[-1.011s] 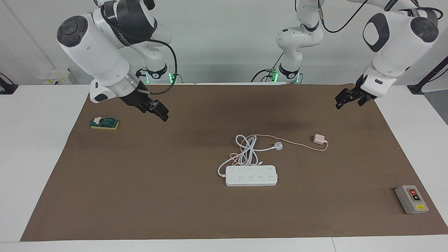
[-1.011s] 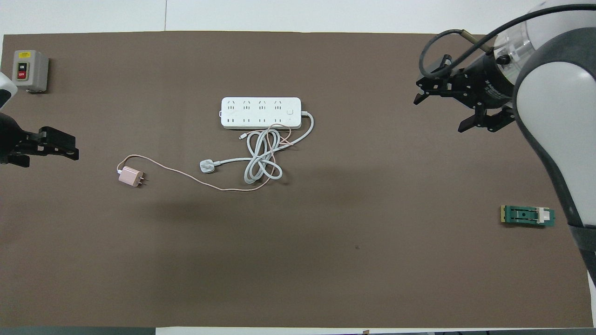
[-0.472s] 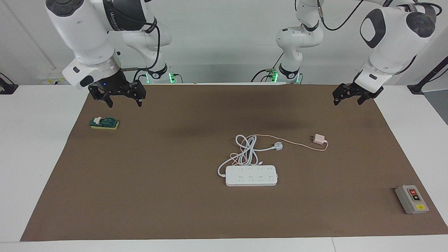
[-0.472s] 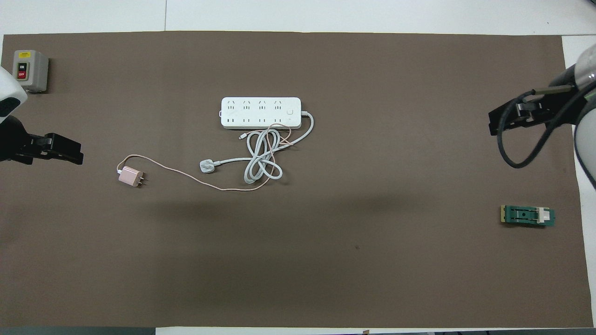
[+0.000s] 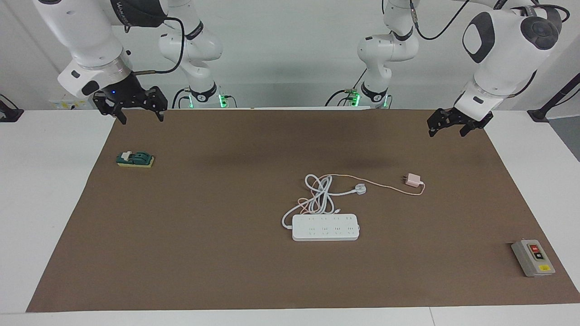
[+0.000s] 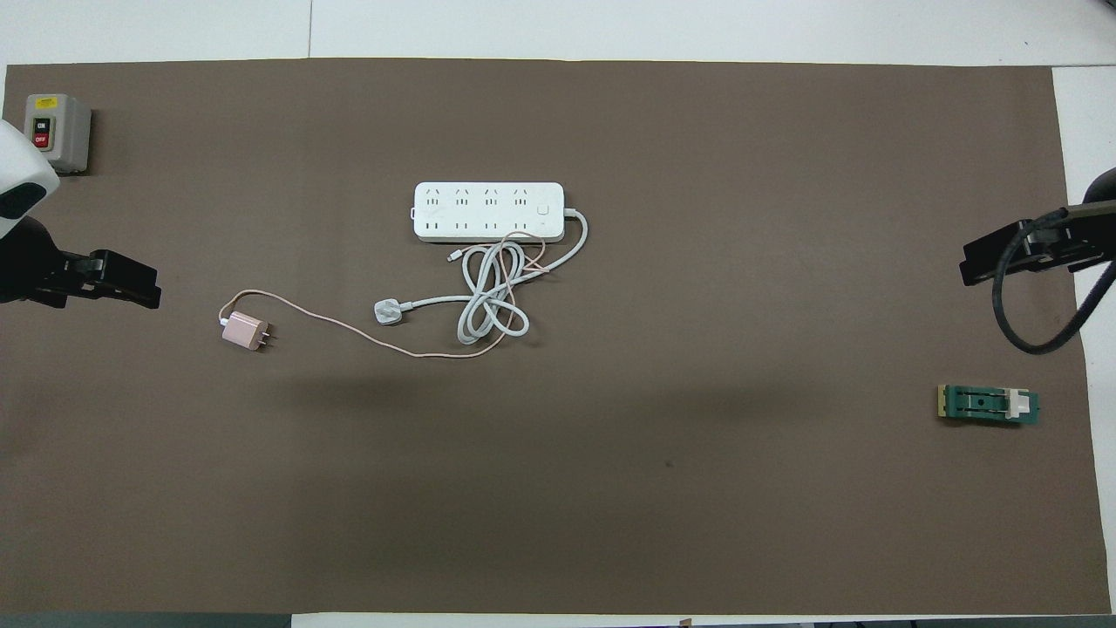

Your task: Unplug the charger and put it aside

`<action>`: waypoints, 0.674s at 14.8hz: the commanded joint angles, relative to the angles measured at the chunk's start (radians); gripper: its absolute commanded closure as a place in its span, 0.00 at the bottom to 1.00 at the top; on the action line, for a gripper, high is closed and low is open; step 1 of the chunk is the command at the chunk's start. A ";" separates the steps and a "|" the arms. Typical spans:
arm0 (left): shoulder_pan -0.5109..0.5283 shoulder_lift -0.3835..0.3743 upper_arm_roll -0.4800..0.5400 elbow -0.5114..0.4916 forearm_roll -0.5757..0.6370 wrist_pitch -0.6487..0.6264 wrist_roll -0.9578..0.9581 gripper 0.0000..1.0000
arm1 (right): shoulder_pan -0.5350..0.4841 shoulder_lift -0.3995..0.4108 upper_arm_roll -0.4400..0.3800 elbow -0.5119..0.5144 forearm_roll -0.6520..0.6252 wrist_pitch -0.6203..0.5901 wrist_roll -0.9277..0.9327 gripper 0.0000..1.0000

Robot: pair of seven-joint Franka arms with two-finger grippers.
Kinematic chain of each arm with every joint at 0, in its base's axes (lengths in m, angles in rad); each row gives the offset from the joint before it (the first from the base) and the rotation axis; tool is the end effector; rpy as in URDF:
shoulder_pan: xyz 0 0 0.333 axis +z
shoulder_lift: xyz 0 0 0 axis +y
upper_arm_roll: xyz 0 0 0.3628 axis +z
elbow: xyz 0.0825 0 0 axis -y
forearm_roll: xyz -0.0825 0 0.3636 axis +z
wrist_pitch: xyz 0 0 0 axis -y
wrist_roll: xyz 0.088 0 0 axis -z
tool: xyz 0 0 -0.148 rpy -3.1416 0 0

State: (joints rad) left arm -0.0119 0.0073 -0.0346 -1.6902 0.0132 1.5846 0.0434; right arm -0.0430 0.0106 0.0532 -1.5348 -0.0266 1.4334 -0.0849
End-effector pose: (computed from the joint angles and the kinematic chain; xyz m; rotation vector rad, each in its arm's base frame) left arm 0.5265 -0.0225 0.5741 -3.1203 0.1418 0.1765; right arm 0.5186 0.0009 0.6298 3.1115 0.1447 -0.1760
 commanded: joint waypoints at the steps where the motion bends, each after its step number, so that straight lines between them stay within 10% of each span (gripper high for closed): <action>1: -0.037 0.017 0.018 0.030 0.016 -0.005 0.012 0.00 | -0.017 -0.043 0.010 -0.065 -0.009 0.018 -0.006 0.00; 10: -0.040 0.017 0.018 0.026 0.016 0.008 0.012 0.00 | -0.028 -0.077 0.025 -0.148 -0.009 0.107 0.059 0.00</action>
State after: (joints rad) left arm -0.0336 0.0106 -0.0338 -1.6852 0.0141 1.5889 0.0438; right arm -0.0458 -0.0350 0.0568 -1.6445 -0.0266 1.5144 -0.0413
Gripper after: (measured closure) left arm 0.000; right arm 0.000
